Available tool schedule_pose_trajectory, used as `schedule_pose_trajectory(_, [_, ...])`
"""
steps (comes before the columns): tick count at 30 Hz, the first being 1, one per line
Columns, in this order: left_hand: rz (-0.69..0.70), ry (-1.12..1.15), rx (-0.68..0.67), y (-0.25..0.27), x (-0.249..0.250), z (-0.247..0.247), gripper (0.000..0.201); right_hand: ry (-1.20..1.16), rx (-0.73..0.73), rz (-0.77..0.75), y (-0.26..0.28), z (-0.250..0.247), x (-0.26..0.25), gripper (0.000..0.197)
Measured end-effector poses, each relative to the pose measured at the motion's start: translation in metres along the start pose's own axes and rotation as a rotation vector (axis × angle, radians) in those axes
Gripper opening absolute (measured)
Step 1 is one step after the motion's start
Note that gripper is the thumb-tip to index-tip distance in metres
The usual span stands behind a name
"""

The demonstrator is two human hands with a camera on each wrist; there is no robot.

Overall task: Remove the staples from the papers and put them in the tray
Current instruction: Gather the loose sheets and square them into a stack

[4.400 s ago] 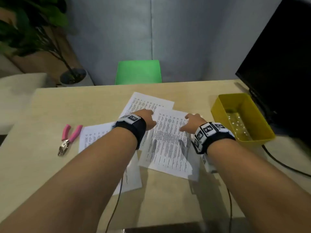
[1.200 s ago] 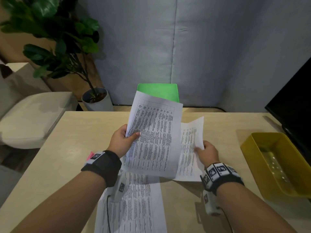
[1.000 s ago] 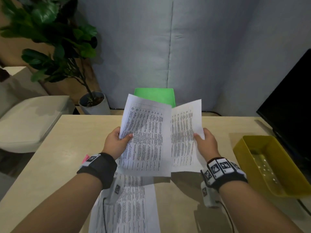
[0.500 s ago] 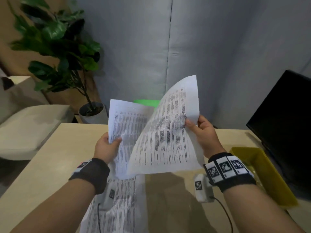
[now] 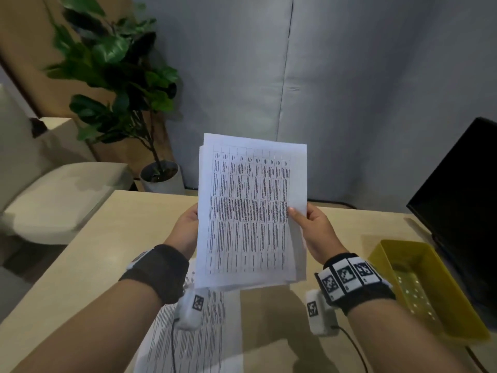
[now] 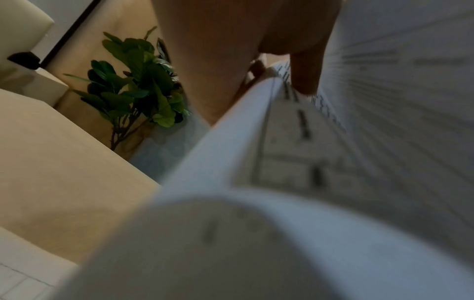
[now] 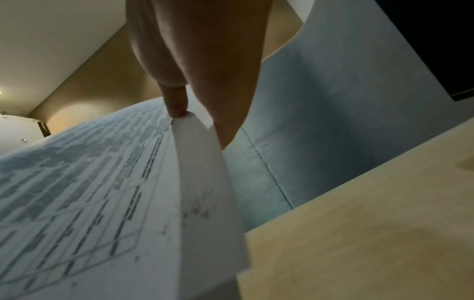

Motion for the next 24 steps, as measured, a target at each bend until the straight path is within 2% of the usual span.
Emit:
schedule_pose_trajectory(1, [-0.003, 0.008, -0.011, 0.001, -0.001, -0.002, 0.017, 0.027, 0.006, -0.007, 0.0, 0.003, 0.001, 0.026])
schedule_pose_trajectory(4, [-0.114, 0.193, -0.007, 0.002, -0.011, -0.01, 0.06, 0.078, 0.053, -0.032, -0.003, 0.009, 0.005, 0.027])
schedule_pose_trajectory(5, [-0.139, 0.206, 0.009, 0.002, -0.014, -0.014, 0.068, 0.088, 0.07, -0.038, -0.004, 0.01, 0.006, 0.028])
schedule_pose_trajectory(6, [-0.142, 0.145, 0.029, 0.001, -0.016, -0.017, 0.067, 0.1, 0.083, -0.045, -0.005, 0.012, 0.008, 0.031])
schedule_pose_trajectory(9, [-0.051, -0.168, 0.032, -0.001, -0.018, -0.029, 0.034, 0.114, 0.087, -0.05, -0.007, 0.021, 0.012, 0.043])
schedule_pose_trajectory(10, [-0.027, -0.237, 0.038, -0.001, -0.02, -0.032, 0.031, 0.11, 0.08, -0.046, -0.007, 0.026, 0.014, 0.045])
schedule_pose_trajectory(12, [-0.001, -0.286, 0.055, 0.001, -0.021, -0.039, 0.031, 0.111, 0.067, -0.031, -0.008, 0.036, 0.017, 0.045])
schedule_pose_trajectory(15, [-0.033, -0.207, 0.115, 0.004, -0.024, -0.054, 0.028, 0.136, 0.069, -0.005, -0.011, 0.051, 0.026, 0.044])
schedule_pose_trajectory(19, [-0.035, -0.162, 0.188, 0.008, -0.025, -0.088, 0.029, 0.369, -0.012, 0.186, -0.013, 0.072, 0.057, 0.049])
schedule_pose_trajectory(21, [-0.018, -0.169, 0.209, 0.01, -0.026, -0.106, 0.03, 0.585, -0.084, 0.277, -0.012, 0.077, 0.082, 0.049])
schedule_pose_trajectory(24, [0.008, -0.192, 0.259, 0.011, -0.029, -0.133, 0.029, 0.903, -0.256, 0.43, -0.002, 0.087, 0.12, 0.067])
Point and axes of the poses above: each hand's wrist, its own y-axis away from the middle knuckle, its own z-axis out of the palm, x = y × z, the point moved 4 cm from there along -y, towards the middle knuckle
